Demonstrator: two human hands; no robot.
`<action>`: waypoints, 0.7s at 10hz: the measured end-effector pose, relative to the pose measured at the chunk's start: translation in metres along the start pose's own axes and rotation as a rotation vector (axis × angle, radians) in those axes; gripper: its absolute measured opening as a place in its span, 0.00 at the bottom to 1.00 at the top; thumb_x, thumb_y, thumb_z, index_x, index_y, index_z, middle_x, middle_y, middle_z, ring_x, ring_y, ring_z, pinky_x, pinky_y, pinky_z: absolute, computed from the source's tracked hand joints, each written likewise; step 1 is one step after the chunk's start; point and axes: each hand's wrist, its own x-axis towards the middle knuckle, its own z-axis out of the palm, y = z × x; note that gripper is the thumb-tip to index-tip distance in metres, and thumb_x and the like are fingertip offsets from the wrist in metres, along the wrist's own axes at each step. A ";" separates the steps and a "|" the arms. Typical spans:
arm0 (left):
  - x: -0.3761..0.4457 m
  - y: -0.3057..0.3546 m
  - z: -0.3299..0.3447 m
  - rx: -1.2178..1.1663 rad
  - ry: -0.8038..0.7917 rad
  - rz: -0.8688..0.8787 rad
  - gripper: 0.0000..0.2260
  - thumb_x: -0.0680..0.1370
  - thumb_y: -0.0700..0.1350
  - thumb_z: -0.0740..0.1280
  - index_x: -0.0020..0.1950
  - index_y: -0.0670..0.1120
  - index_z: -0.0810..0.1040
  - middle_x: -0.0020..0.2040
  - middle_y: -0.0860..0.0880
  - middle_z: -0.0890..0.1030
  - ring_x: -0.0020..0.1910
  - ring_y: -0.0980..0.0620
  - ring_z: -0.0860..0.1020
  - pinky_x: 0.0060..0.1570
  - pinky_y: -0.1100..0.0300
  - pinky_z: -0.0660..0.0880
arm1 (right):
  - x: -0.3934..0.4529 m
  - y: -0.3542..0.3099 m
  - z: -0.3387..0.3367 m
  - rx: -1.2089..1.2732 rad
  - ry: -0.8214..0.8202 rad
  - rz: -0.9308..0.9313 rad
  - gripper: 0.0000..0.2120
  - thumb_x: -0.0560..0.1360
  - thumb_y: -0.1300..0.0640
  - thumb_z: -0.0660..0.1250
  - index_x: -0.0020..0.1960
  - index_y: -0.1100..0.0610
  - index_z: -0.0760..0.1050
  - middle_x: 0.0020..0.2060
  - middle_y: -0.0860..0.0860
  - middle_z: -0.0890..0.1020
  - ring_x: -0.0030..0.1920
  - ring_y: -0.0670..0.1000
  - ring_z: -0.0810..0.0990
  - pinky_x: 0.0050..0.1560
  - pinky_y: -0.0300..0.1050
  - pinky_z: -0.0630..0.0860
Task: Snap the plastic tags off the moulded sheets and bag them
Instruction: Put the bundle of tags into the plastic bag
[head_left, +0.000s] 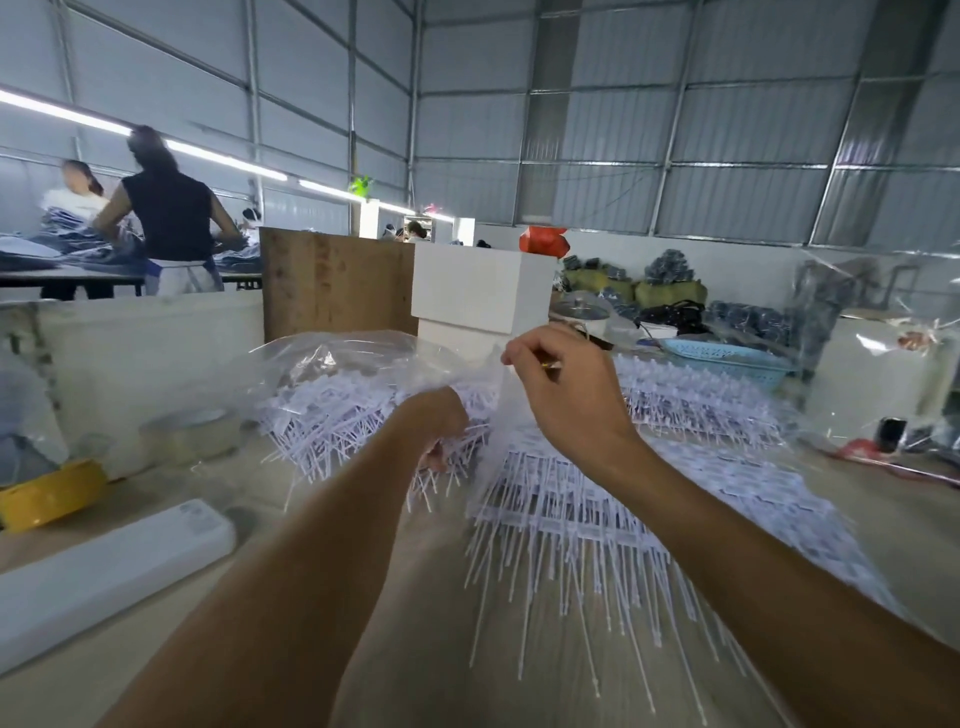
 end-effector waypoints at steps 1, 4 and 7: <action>0.006 0.003 0.005 -0.115 0.117 0.117 0.14 0.82 0.39 0.60 0.66 0.36 0.74 0.52 0.41 0.81 0.35 0.47 0.79 0.25 0.62 0.77 | 0.001 -0.004 -0.003 0.048 0.049 0.033 0.09 0.81 0.60 0.66 0.47 0.60 0.83 0.45 0.50 0.82 0.45 0.43 0.79 0.46 0.33 0.74; -0.008 -0.014 -0.001 0.368 -0.307 0.501 0.09 0.83 0.39 0.58 0.47 0.36 0.74 0.44 0.42 0.78 0.40 0.46 0.78 0.41 0.57 0.76 | -0.030 -0.001 -0.048 -0.101 -0.284 0.092 0.13 0.83 0.53 0.64 0.65 0.51 0.79 0.54 0.46 0.80 0.51 0.40 0.78 0.52 0.32 0.74; -0.119 0.045 -0.070 0.634 0.179 0.572 0.13 0.81 0.58 0.62 0.49 0.52 0.81 0.45 0.52 0.83 0.43 0.49 0.82 0.49 0.51 0.80 | -0.090 0.077 -0.152 -0.132 -0.079 0.445 0.07 0.80 0.61 0.68 0.54 0.54 0.83 0.54 0.50 0.85 0.48 0.51 0.84 0.50 0.41 0.79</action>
